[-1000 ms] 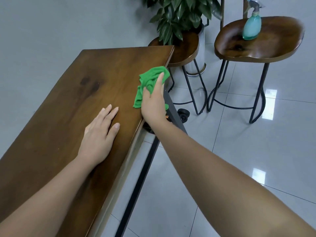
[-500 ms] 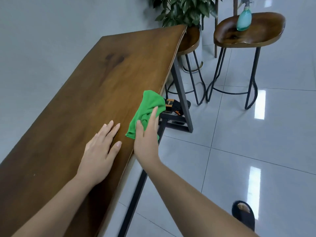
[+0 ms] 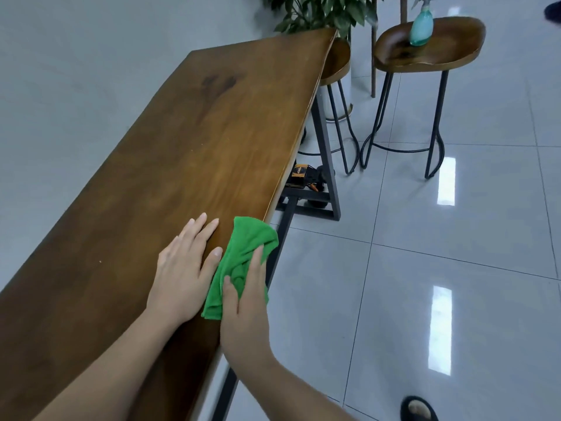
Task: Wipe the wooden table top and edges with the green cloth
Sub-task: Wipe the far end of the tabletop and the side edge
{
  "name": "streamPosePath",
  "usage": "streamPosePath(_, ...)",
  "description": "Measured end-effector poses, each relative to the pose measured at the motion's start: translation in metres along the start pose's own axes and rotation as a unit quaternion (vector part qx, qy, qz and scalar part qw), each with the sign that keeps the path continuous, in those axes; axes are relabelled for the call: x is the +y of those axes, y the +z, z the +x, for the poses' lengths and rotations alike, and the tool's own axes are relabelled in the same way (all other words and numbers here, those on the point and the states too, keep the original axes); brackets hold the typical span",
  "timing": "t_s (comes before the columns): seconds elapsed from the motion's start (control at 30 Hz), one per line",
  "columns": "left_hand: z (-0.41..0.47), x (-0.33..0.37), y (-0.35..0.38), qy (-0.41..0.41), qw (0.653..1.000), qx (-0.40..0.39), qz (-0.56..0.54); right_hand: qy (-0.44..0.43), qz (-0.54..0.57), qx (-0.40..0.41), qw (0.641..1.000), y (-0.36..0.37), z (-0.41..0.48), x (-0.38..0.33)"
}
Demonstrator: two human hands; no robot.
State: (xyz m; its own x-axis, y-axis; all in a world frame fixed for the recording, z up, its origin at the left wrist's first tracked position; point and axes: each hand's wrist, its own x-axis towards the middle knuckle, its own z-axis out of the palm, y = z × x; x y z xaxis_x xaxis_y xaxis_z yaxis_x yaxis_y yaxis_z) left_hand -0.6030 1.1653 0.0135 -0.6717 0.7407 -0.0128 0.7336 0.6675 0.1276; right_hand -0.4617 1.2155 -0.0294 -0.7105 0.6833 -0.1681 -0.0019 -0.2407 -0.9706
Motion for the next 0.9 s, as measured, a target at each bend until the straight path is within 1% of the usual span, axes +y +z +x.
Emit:
streamPosePath(0.1,0.000,0.000,0.001,-0.002,1.000,0.008,-0.001,-0.029,0.007,0.014,0.999,-0.014,0.048,-0.010)
streamPosePath(0.27,0.001,0.002,0.002,-0.014,1.000,0.007,-0.002,-0.039,-0.038,0.049,0.997,-0.045,0.160,-0.036)
streamPosePath(0.4,0.003,0.003,0.002,-0.022,1.000,0.003,-0.006,-0.013,-0.054,0.061,0.997,-0.072,0.237,-0.060)
streamPosePath(0.47,0.004,0.002,0.002,-0.023,1.000,0.002,-0.004,-0.007,-0.054,0.067,0.996,-0.077,0.253,-0.064)
streamPosePath(0.53,0.003,0.002,0.003,-0.022,1.000,0.003,-0.004,-0.005,-0.042,0.062,0.997,-0.074,0.243,-0.062)
streamPosePath(0.6,0.003,0.002,0.003,-0.021,1.000,0.005,-0.004,-0.013,-0.032,0.049,0.998,-0.066,0.210,-0.056)
streamPosePath(0.67,0.003,0.001,0.003,-0.019,1.000,0.007,-0.002,-0.028,-0.020,0.038,0.999,-0.052,0.161,-0.044)
streamPosePath(0.73,0.003,0.000,0.003,-0.018,1.000,0.009,-0.004,-0.025,-0.012,0.025,0.999,-0.033,0.102,-0.027)
streamPosePath(0.83,0.003,-0.001,0.003,-0.014,1.000,0.010,-0.004,0.020,0.005,-0.012,1.000,-0.004,0.022,-0.002)
streamPosePath(0.9,0.003,-0.001,0.003,-0.013,1.000,0.010,-0.004,0.046,0.001,-0.024,0.999,0.007,-0.007,0.005)
